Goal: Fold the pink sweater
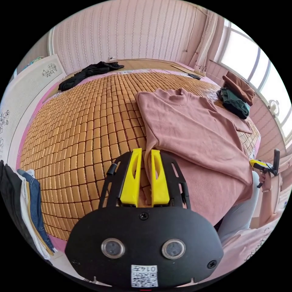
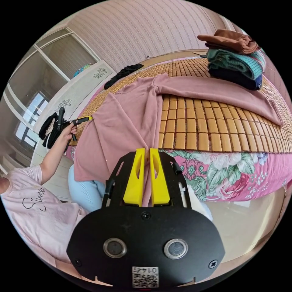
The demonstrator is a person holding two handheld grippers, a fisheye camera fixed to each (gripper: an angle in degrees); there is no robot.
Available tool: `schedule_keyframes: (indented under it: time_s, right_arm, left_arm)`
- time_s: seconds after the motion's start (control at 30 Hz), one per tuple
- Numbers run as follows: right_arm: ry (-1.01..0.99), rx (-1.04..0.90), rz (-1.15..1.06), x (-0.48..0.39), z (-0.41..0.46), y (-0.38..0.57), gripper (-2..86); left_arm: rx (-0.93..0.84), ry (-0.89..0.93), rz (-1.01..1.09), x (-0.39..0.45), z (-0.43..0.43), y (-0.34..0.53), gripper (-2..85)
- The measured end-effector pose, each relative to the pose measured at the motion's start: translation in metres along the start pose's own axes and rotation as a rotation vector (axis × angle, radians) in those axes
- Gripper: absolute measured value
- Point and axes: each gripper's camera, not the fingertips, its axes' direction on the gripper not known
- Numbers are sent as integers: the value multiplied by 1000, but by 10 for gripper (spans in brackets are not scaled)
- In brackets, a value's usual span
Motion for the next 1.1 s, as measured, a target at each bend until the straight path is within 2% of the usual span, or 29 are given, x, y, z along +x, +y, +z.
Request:
schedule_keyframes:
  time_s: [0.1, 0.2, 0.27, 0.4, 0.53, 0.6, 0.73, 1.0, 1.1]
  right_arm:
    - [-3, 80, 4, 17, -30, 7, 57]
    - [132, 326, 96, 49, -78, 16, 75]
    - [249, 565, 227, 82, -114, 23, 91]
    - [345, 772, 427, 133, -147, 23, 126]
    - [447, 910, 633, 194, -164, 18, 164]
    - [412, 918, 682, 221, -165, 14, 172]
    - [277, 809, 716, 275, -170, -2, 173]
    - [295, 706, 765, 296, -176, -11, 135]
    - [342, 586, 709, 296, -171, -29, 106]
  left_arm:
    - [99, -48, 86, 28, -30, 6, 51]
    - [270, -74, 219, 72, -61, 5, 28]
    - [341, -81, 287, 102, -71, -1, 19]
    - [353, 117, 388, 170, -63, -31, 26]
    - [365, 186, 492, 239, -40, -58, 47]
    - [340, 200, 564, 289, -15, -75, 57]
    - [260, 274, 675, 360, 31, -95, 60]
    - [140, 340, 952, 511, 114, -117, 70]
    - [113, 324, 996, 550, 138, -125, 76]
